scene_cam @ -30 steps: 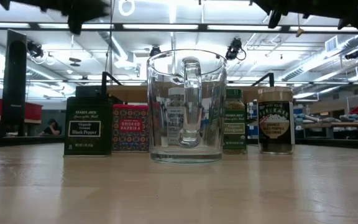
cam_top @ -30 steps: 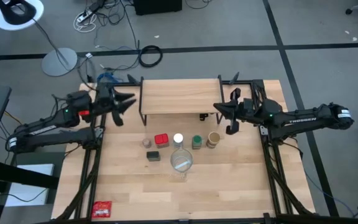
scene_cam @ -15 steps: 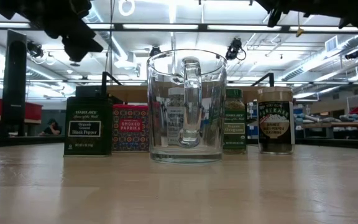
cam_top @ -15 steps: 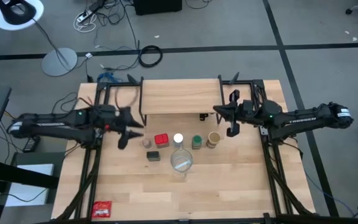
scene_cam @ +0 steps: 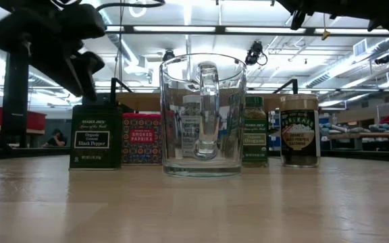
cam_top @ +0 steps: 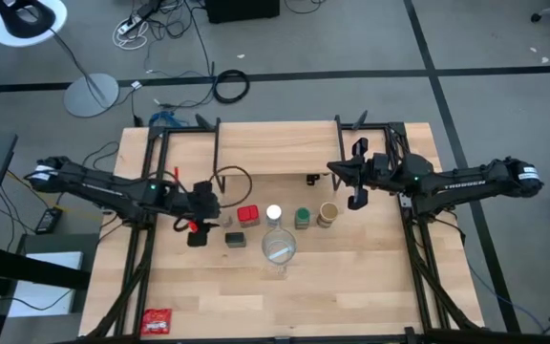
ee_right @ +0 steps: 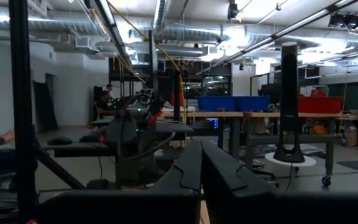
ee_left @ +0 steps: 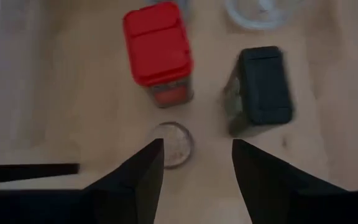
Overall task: Shelf spices
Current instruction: Put the transparent seasoning bottle on the shelf
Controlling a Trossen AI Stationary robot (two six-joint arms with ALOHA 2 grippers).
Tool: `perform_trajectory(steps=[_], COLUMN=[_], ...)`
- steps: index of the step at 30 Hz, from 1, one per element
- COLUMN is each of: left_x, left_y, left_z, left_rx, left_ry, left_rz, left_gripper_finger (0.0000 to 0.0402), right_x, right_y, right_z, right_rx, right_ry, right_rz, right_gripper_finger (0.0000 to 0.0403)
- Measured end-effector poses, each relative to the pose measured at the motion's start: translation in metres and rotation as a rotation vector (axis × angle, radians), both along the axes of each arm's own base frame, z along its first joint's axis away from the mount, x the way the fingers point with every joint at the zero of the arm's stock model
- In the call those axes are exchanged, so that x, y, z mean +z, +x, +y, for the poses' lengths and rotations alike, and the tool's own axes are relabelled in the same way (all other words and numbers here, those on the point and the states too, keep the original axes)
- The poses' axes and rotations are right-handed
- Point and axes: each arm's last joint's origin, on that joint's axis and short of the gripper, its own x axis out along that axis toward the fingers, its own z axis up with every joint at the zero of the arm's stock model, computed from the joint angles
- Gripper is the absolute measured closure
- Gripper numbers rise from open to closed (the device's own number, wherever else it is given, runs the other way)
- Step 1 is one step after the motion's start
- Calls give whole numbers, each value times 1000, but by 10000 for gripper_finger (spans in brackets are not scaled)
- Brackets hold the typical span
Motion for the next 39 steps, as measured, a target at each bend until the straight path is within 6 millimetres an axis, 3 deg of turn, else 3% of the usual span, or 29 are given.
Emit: perform_trajectory(steps=[4, 14, 21, 32, 35, 39], left_x=[-6, -31, -42, -62, -64, -63], left_y=[10, 23, 29, 43, 43, 44], left_z=[-1, -1, 10, 22, 24, 24], left_rx=[-40, -17, 30, 40, 47, 54], left_ry=[45, 113, 100, -14, -23, -19], left_rz=[33, 168, 216, 276, 282, 266], left_gripper_finger=[189, 96, 73, 91, 117, 187], right_x=[0, -2, -1, -1, -1, -1], right_y=[0, 0, 0, 0, 0, 0], right_z=[-2, -2, -2, -2, -2, -2], right_rx=[-3, -3, -2, -2, -2, -2], right_ry=[23, 24, 25, 25, 25, 25], right_rz=[-2, 13, 12, 10, 10, 11], right_gripper_finger=[397, 397, 401, 401, 400, 400])
